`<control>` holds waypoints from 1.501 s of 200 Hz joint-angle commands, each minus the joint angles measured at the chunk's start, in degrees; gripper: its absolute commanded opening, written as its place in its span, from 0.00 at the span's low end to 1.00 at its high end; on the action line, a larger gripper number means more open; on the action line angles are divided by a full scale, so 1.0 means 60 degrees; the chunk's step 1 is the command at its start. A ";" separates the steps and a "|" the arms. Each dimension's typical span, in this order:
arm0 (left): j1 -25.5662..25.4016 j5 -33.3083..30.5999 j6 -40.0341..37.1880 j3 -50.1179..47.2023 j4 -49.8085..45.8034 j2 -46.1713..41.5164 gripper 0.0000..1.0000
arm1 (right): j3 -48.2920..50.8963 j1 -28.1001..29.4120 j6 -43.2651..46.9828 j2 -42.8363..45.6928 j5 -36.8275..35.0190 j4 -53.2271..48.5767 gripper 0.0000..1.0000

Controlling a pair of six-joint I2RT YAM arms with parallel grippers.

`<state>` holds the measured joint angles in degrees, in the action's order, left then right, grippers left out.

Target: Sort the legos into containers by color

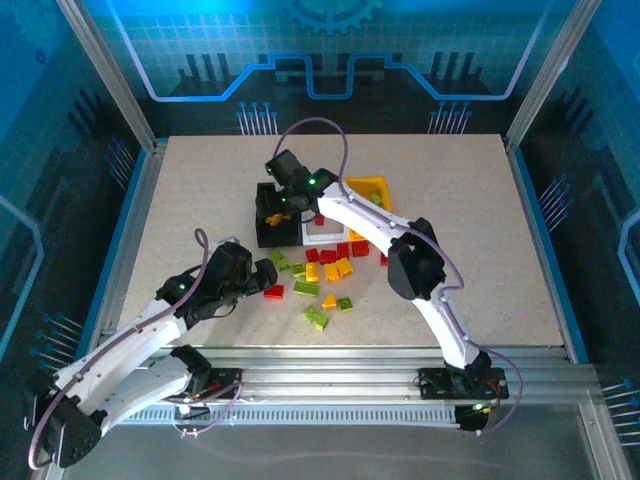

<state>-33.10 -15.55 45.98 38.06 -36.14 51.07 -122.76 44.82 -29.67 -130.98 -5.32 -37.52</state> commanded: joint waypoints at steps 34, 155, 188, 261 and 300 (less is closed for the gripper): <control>-0.0157 0.0456 -0.0994 0.0278 0.0983 0.2401 0.94 | 0.4990 -0.0073 -0.0673 0.4190 -0.0487 0.1561 0.71; -0.0692 -0.0795 -0.1510 0.0706 0.2077 0.5913 0.70 | 0.8612 -0.0147 -0.1134 0.6917 -0.0817 0.2284 0.71; -0.0749 -0.0721 -0.1380 0.0556 0.2049 0.5670 0.53 | 0.8707 -0.0233 -0.1206 0.7012 -0.0902 0.2255 0.71; -0.0737 -0.0192 -0.1413 0.2480 0.1307 0.4614 0.43 | 0.9927 -0.0577 -0.1512 0.7989 -0.1212 0.2338 0.71; -0.0540 -0.0361 -0.2144 0.5754 0.1177 0.6913 0.43 | 1.1158 -0.0750 -0.1740 0.8933 -0.1223 0.2291 0.71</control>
<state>-37.04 -17.69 36.77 63.24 -27.92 84.66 -59.35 41.23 -38.02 -80.93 -11.35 -23.97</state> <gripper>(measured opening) 0.484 0.709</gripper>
